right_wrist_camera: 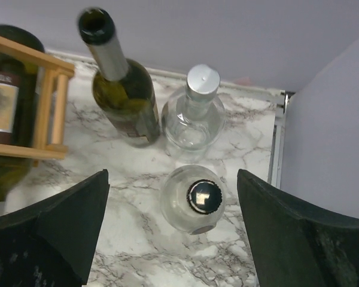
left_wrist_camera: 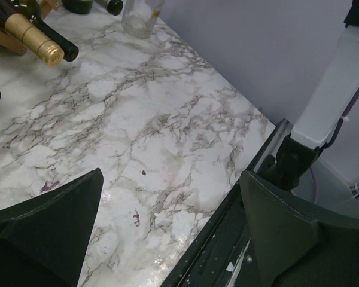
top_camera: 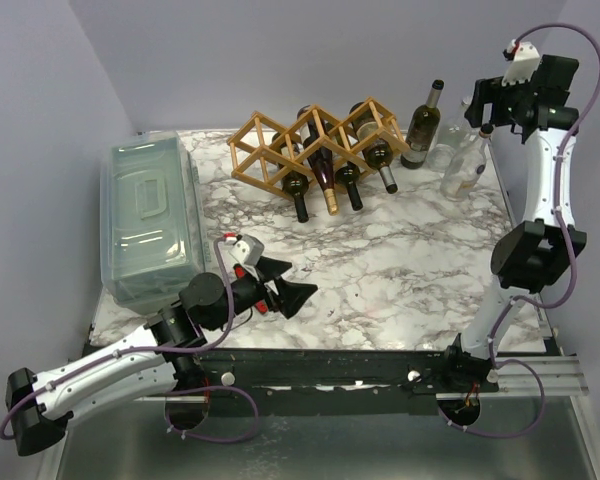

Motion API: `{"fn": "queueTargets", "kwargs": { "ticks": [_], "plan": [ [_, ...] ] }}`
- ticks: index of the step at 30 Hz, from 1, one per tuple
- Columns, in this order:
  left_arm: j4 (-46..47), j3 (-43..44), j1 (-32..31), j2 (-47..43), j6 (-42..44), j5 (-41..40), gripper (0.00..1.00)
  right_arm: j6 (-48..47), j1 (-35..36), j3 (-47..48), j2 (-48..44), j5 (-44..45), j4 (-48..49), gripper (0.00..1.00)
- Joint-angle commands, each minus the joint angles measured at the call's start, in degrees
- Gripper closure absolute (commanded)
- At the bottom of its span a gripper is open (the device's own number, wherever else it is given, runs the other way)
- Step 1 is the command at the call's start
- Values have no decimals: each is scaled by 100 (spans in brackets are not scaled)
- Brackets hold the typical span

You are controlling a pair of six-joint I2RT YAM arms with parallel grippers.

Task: Take the wine bottle off the wine rack
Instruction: Place the wine bottle at the corner of the board, then pick up the wine bottle from the wine rack.

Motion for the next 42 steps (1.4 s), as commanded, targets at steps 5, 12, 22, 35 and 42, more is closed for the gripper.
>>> {"fn": "queueTargets", "kwargs": {
  "ticks": [5, 12, 22, 35, 42],
  "plan": [
    [-420, 454, 642, -311, -897, 388, 1, 465, -20, -519, -1507, -1385, 246, 9],
    [-907, 797, 933, -273, -1125, 399, 1, 788, -20, -2509, -3224, -2744, 823, 5],
    [-1693, 1368, 961, -7, -1532, 29, 1, 1158, -20, -5132, -4703, -4324, 1268, 5],
    [-2762, 2523, 959, 1352, -1753, -865, 1, 1709, -22, -7409, -5437, -5021, 2453, 5],
    [-2985, 3074, 950, 2489, -1799, -1420, 1, 1739, -20, -7515, -5351, -4532, 2540, 5]
  ]
}}
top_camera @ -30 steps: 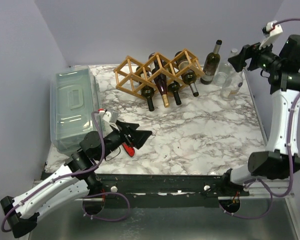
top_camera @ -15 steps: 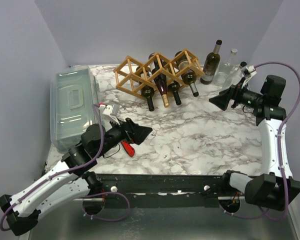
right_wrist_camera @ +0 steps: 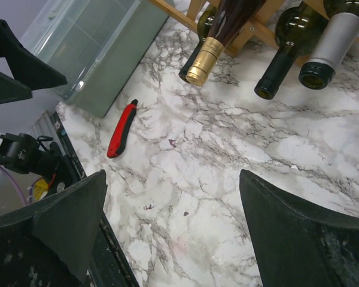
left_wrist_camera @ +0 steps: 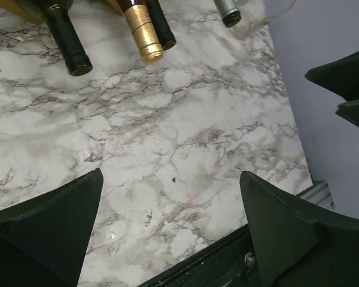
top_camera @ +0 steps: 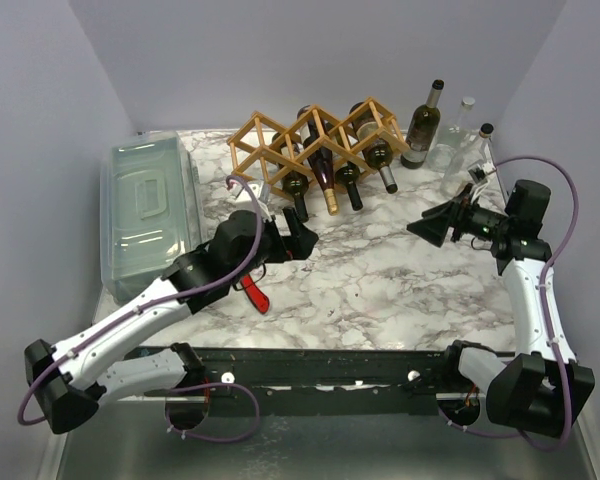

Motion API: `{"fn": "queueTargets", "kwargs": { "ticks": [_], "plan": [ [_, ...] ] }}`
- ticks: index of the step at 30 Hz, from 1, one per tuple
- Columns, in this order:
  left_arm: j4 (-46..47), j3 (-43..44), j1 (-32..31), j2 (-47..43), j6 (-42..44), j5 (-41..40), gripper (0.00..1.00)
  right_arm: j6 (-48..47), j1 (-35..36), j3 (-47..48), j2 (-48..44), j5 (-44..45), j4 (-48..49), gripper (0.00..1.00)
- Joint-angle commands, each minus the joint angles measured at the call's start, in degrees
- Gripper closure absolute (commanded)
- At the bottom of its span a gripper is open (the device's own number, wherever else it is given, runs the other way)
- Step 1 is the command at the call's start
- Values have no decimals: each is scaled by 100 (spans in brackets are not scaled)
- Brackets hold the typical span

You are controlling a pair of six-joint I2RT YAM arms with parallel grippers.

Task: Take the wine bottle off the wine rack
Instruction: Pick up the wine bottle from the wine rack.

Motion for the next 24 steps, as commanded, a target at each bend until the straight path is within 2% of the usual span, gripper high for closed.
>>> {"fn": "queueTargets", "kwargs": {
  "ticks": [1, 8, 17, 21, 24],
  "plan": [
    [-366, 378, 17, 648, -80, -735, 1, 8, -20, 32, -20, 292, 236, 5],
    [-376, 864, 143, 1687, 249, -1261, 4, -105, -21, 47, -74, 526, 146, 5],
    [-388, 1429, 456, 2881, 244, -1144, 5, -143, 58, 120, 52, 674, 10, 5],
    [-392, 1623, 606, 3294, 212, -1071, 8, -430, 227, 227, 132, 806, -159, 5],
    [-299, 1673, 768, 3524, 201, -1021, 14, -502, 327, 257, 130, 915, -217, 5]
  ]
}}
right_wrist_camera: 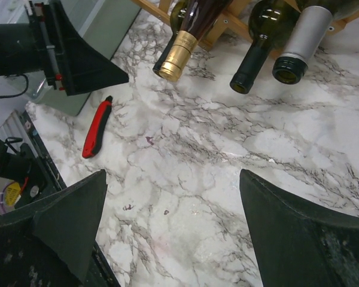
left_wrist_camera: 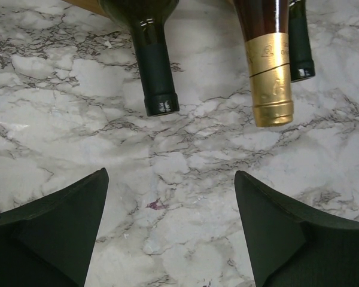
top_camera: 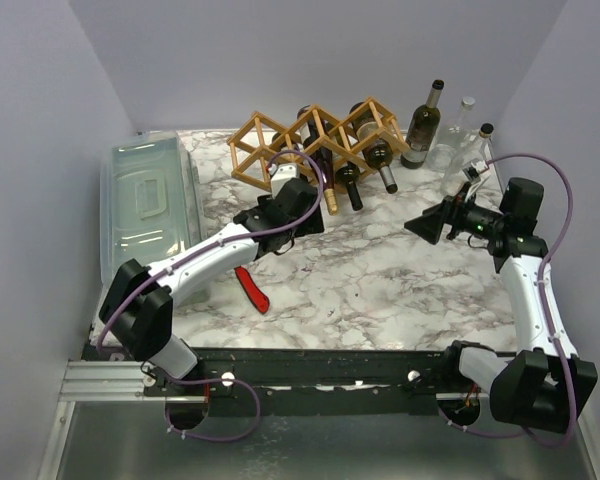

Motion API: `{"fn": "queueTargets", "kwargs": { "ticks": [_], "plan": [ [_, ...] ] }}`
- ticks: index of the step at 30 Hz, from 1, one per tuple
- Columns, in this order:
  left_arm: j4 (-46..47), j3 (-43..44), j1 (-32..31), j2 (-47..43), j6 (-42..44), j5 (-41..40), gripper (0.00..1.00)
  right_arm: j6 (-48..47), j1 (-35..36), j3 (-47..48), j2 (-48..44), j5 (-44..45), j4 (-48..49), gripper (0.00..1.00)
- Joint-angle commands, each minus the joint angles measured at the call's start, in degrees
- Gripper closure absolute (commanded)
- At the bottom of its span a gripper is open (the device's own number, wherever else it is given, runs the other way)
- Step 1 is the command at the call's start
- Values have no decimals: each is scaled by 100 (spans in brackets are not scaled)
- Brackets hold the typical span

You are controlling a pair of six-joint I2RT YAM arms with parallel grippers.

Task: Take the wine bottle off the wine rack
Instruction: Pick up the wine bottle from the wine rack.

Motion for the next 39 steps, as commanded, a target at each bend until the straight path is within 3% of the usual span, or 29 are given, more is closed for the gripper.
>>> {"fn": "queueTargets", "kwargs": {
  "ticks": [1, 14, 17, 30, 39],
  "plan": [
    [90, 212, 249, 341, 44, 11, 14, -274, 143, 201, -4, 264, -215, 5],
    [1100, 317, 632, 1037, 387, 170, 15, -364, 172, 197, -52, 433, -251, 5],
    [1249, 335, 743, 1191, 373, 266, 23, -364, 176, 200, -19, 395, -256, 5],
    [1664, 564, 936, 1696, 312, 630, 27, -380, 175, 227, 107, 349, -312, 5],
    [1853, 619, 1019, 2013, 119, 635, 36, -381, 172, 220, 72, 355, -322, 5]
  ]
}}
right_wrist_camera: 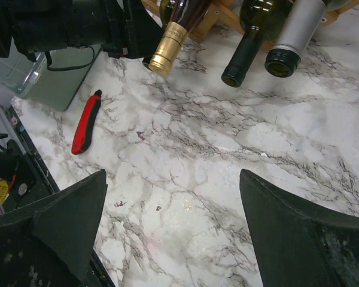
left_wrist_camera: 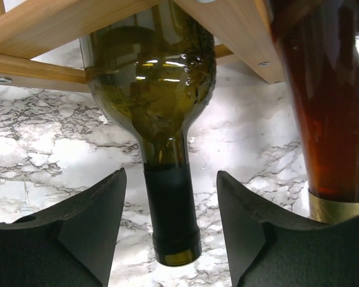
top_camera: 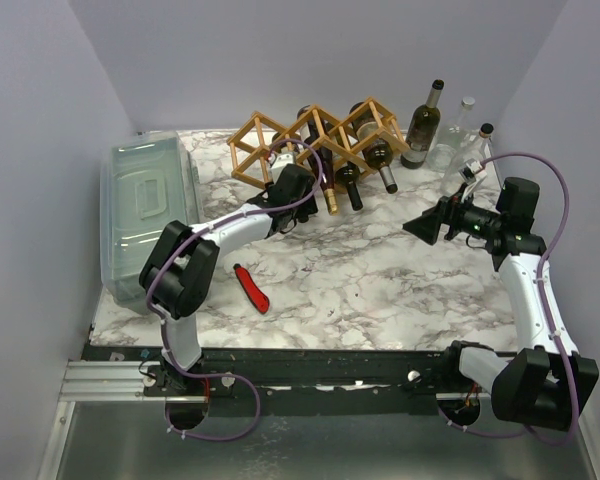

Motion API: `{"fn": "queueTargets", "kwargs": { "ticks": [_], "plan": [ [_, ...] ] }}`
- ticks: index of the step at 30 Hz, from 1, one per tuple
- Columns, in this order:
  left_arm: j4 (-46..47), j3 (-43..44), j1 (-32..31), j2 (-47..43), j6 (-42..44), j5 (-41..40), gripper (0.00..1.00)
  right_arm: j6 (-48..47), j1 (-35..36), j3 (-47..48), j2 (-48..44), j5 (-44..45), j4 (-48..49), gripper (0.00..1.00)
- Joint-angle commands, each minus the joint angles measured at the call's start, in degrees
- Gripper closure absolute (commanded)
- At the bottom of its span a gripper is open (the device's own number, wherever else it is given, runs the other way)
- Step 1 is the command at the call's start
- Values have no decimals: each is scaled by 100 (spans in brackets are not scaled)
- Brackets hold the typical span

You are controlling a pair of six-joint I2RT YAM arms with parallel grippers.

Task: Take the wine bottle off the wine rack
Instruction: Pick up the wine bottle from the wine rack.

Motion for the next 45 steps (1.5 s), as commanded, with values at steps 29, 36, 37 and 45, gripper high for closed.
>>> {"fn": "queueTargets", "kwargs": {
  "ticks": [29, 36, 37, 45],
  "plan": [
    [253, 369, 235, 615, -517, 497, 48, -117, 29, 186, 18, 38, -128, 5],
    [253, 356, 288, 633, -578, 599, 49, -119, 31, 201, 18, 34, -146, 5],
    [253, 346, 293, 631, -586, 618, 49, -123, 33, 200, 19, 38, -144, 5],
    [253, 326, 306, 643, -591, 656, 55, -135, 34, 209, 10, 47, -159, 5]
  ]
}}
